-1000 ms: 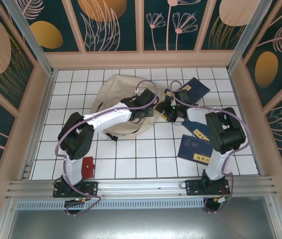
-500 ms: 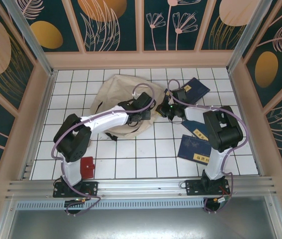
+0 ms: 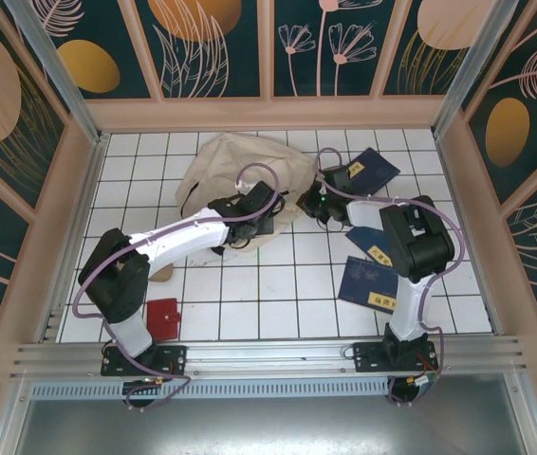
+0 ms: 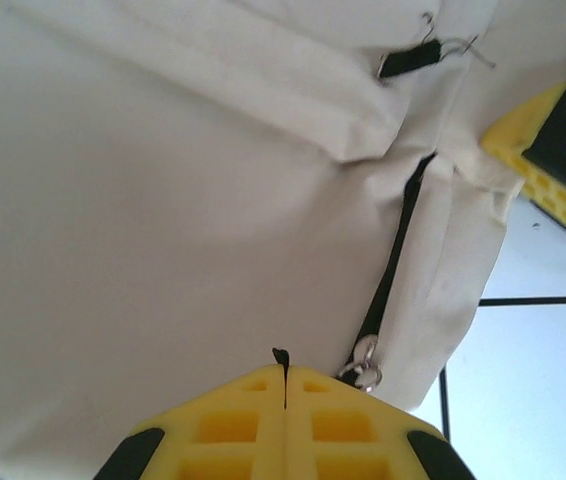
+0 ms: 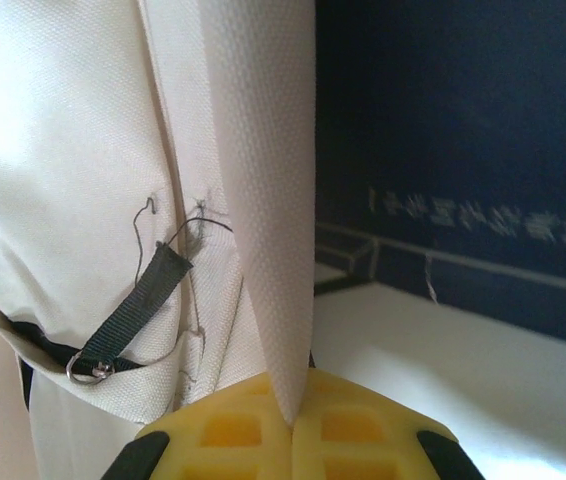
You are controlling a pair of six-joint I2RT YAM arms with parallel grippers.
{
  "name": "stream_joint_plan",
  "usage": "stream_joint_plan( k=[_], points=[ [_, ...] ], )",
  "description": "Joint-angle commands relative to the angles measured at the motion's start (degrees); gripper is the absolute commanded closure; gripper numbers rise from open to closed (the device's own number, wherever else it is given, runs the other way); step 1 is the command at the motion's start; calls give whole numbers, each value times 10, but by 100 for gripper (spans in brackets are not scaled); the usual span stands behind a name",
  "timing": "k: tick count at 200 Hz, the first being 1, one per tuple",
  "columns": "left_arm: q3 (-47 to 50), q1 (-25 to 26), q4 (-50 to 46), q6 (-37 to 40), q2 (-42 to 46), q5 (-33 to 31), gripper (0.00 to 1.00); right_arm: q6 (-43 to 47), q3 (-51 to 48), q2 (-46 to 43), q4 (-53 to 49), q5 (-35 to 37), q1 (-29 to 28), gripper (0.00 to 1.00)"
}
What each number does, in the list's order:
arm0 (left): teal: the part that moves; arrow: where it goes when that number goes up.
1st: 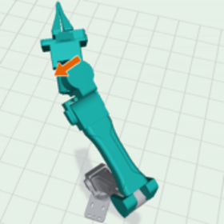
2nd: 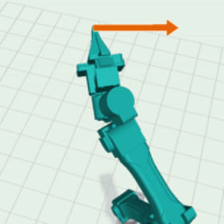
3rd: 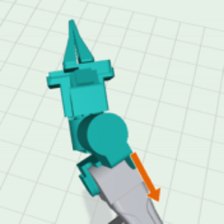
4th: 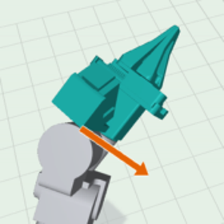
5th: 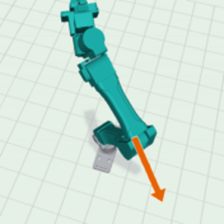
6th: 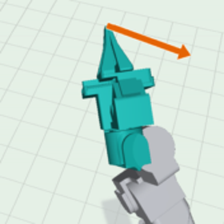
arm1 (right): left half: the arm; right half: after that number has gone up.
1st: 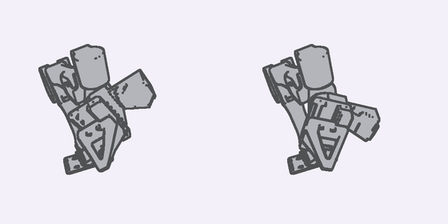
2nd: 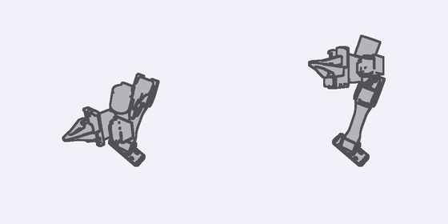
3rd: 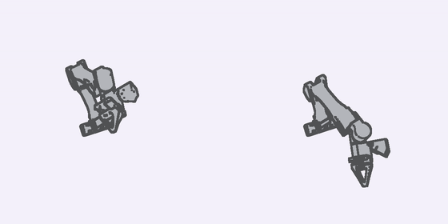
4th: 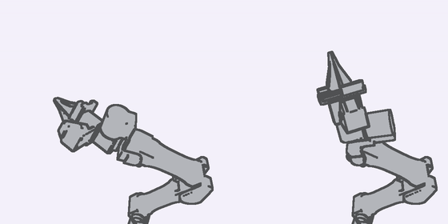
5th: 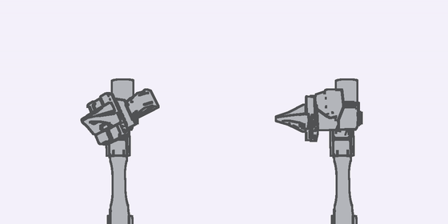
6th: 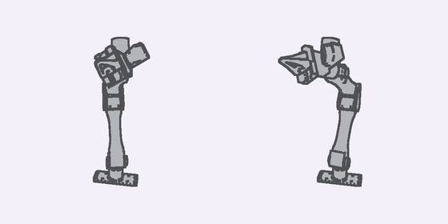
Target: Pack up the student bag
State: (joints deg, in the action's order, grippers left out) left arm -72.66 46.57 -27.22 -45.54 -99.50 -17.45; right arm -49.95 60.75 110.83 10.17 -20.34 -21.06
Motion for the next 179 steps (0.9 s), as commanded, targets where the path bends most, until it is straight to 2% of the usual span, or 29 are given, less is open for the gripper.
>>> stream_joint_plan(
  k=[1,41,52,75,83,97,135,153,179],
  points=[
    [14,-1,-51,-13,35,-36,100,21,38,20,27,56,21,100],
    [31,-3,-58,-16,53,-53,100,76,90,36,-8,31,44,99],
    [32,-3,-52,-12,53,-52,100,88,102,35,-27,8,47,88],
    [31,-3,-6,14,47,-40,100,83,115,4,-89,-58,45,55],
    [28,-3,17,26,42,-32,100,70,100,-19,-104,-65,39,50],
    [18,-3,47,48,30,-20,100,31,54,-67,-113,-72,31,46],
    [-4,-3,75,72,-6,0,100,-108,-76,-177,-53,-99,-16,38],
    [-6,-2,75,73,-9,-4,100,-158,-101,-189,-27,-99,-37,38],
    [-5,-3,68,72,-3,-15,100,-182,-101,-164,-6,-92,-53,41]
  ],
)
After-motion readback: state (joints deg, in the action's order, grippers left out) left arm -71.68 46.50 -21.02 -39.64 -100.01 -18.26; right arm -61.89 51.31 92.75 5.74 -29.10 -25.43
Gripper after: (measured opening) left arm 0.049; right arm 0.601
